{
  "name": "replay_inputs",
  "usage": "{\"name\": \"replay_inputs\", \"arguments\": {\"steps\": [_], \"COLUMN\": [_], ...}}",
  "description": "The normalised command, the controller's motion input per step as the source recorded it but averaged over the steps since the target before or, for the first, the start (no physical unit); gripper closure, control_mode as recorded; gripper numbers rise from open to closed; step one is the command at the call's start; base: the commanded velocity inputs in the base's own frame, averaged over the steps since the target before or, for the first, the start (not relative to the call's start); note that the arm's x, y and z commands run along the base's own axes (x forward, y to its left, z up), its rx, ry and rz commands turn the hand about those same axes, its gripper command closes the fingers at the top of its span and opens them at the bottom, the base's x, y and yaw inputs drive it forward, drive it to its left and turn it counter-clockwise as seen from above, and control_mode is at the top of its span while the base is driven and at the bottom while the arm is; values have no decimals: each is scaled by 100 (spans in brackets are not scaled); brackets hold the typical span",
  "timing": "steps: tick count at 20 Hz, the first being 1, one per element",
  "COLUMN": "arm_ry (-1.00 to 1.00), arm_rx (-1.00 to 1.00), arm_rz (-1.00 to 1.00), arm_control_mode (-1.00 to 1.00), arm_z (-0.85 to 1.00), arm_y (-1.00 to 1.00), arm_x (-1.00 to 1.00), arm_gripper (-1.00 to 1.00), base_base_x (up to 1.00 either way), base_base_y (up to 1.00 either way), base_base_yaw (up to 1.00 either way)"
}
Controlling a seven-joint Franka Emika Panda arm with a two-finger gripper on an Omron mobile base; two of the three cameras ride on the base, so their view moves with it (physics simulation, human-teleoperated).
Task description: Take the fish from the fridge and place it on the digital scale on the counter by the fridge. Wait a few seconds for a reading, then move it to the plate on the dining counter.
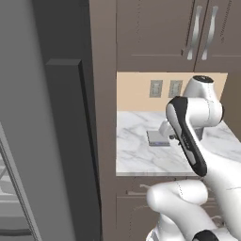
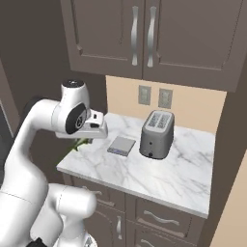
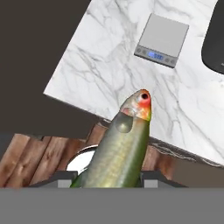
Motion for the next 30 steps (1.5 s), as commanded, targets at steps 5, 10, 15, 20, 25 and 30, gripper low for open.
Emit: {"name": "replay_inputs", "arguments": {"steps": [5,10,15,20,25,30], "arm_ry": [-2,-17,-16,-3,6,13], "arm_rx": [-1,0,0,0,0,0], "arm_rz": [-6,-7,-6,-10,-6,0], "arm_control_mode": [-100,-100,-100,-100,-100,-100], "arm_z": [-42,-72,-52,-26,2,0], "arm_y": [0,0,-4,-7,-13,-31], "arm_x": [78,40,40,40,23,43], "arm_gripper": [100,100,100,100,100,100], "base_base_x": [0,0,0,0,0,0], "base_base_y": [0,0,0,0,0,0], "base_base_yaw": [0,0,0,0,0,0]}}
